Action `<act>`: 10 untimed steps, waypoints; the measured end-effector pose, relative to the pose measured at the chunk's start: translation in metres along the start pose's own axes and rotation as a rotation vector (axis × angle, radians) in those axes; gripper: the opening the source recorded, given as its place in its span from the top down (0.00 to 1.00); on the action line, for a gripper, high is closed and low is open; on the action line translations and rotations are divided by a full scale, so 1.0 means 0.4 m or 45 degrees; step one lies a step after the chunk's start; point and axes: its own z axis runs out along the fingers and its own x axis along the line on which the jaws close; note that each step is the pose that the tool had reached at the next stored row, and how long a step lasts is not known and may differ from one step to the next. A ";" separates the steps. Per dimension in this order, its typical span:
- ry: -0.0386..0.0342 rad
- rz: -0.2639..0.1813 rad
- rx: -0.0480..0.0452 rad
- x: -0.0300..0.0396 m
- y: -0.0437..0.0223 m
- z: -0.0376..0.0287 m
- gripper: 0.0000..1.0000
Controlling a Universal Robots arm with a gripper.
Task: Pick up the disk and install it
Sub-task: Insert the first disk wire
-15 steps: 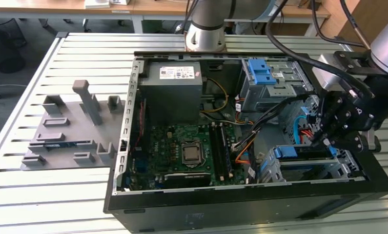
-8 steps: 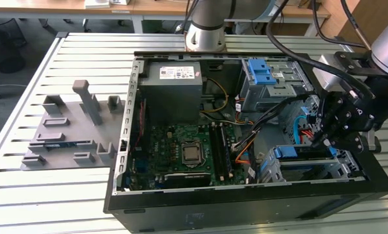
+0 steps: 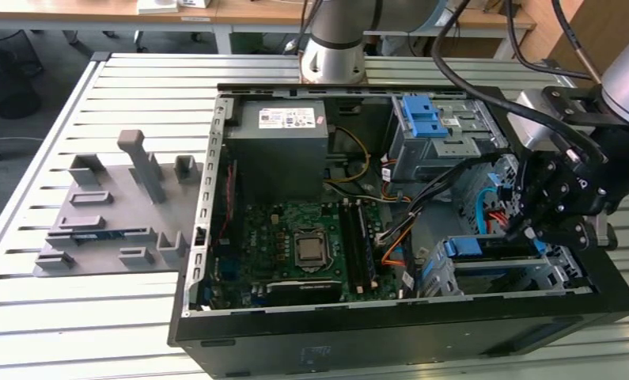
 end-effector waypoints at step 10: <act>-0.0014 0.001 -0.004 0.002 -0.001 0.009 0.82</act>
